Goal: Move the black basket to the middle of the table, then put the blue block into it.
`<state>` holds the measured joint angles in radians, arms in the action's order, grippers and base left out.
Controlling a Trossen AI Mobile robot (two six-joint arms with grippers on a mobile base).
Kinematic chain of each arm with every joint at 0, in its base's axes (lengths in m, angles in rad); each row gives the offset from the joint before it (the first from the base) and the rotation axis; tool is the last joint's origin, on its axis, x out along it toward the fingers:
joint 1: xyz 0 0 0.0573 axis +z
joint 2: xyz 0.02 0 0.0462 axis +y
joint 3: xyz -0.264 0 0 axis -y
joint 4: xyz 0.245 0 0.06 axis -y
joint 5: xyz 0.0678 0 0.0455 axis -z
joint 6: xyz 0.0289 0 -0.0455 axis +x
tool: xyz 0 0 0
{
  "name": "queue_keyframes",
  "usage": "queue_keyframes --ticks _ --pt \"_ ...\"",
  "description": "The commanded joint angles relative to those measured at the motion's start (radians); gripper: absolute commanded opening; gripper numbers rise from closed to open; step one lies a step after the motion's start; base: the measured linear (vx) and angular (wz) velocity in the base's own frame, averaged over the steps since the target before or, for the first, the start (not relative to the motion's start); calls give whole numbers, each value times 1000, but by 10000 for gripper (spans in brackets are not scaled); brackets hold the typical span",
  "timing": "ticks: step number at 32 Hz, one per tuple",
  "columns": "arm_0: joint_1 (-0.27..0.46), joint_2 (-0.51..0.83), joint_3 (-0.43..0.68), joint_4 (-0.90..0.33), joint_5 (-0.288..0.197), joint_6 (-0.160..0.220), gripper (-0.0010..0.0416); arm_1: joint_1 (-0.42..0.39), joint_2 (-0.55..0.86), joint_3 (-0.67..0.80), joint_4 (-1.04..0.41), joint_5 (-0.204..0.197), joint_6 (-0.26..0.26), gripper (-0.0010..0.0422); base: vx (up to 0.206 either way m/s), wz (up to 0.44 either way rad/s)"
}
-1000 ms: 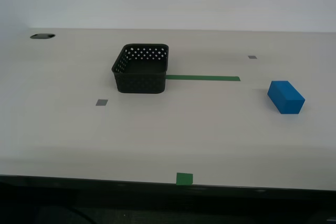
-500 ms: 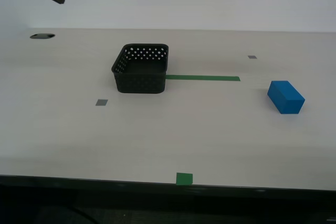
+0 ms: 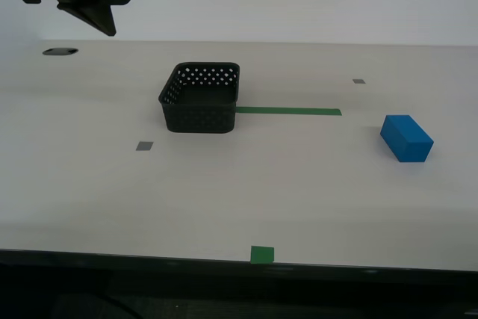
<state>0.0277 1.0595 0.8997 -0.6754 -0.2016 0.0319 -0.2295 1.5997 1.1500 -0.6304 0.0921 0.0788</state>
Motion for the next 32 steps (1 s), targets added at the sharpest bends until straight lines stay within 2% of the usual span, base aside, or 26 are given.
queue_keyframes --ticks 1,3,8,13,18,23,25,26,28,32 --pt "2 14 0 -35 -4 26 111 -2 -1 0 35 5 8 0 0 0" --pt "4 15 -6 -43 -4 26 120 -2 -1 0 35 10 11 0 0 0" --pt "7 15 -36 -35 -4 32 122 -8 0 3 47 118 15 0 0 0" --pt "9 15 -69 -30 -4 39 122 -28 52 7 72 119 0 20 0 0" --pt "13 15 -109 -27 -4 44 122 -56 211 56 72 119 -22 107 0 0" --pt "13 15 -141 -9 -4 48 122 -106 338 159 68 119 -50 170 0 0" --pt "13 15 -148 -5 -4 48 122 -121 370 192 59 107 -53 179 0 0" --pt "13 15 -151 -5 -4 48 122 -140 417 243 43 55 -54 186 0 0" --pt "13 14 -151 -6 -3 48 122 -150 455 288 15 4 -53 184 0 0" --pt "13 14 -153 -3 -3 50 122 -150 511 345 -13 -10 -60 167 0 0"
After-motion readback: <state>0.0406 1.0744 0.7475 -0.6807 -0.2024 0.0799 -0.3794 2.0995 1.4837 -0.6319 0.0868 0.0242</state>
